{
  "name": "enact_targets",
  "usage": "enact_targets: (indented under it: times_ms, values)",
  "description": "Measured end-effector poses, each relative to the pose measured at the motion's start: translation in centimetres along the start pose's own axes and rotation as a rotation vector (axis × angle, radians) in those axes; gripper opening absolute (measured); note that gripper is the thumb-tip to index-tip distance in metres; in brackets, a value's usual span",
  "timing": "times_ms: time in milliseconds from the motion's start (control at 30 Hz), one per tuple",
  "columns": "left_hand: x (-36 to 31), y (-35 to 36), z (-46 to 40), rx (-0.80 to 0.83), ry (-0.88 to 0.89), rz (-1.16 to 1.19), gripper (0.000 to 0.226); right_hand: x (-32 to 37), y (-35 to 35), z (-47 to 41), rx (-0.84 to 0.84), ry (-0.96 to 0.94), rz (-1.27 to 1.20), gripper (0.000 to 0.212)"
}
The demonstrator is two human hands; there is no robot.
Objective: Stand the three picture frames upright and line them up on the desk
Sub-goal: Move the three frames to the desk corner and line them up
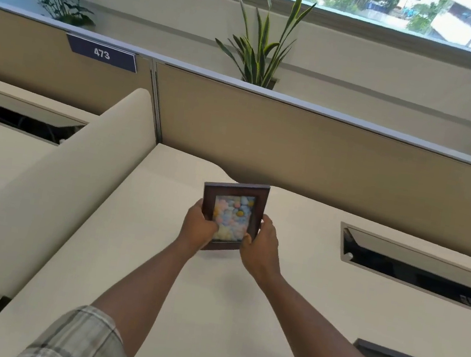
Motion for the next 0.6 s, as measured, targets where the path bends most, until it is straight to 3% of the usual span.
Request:
enact_targets:
  times_ms: [333, 600]
  values:
    - [0.7, -3.8, -7.5, -0.068, -0.028, -0.005, 0.059, 0.9, 2.8, -8.3, 0.106, -0.109, -0.016, 0.059]
    - [2.0, -4.6, -8.8, -0.074, -0.046, 0.009, 0.057, 0.4, 3.7, -9.3, 0.156, -0.115, -0.019, 0.063]
Point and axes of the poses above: each hand's wrist, its own z-axis away from the middle knuckle, its own y-axis out of the palm, x = y × z, the point moved 4 cm from there along -z, towards the middle knuckle, and after that the axes turned 12 degrees about x, right-handed, at the moved point
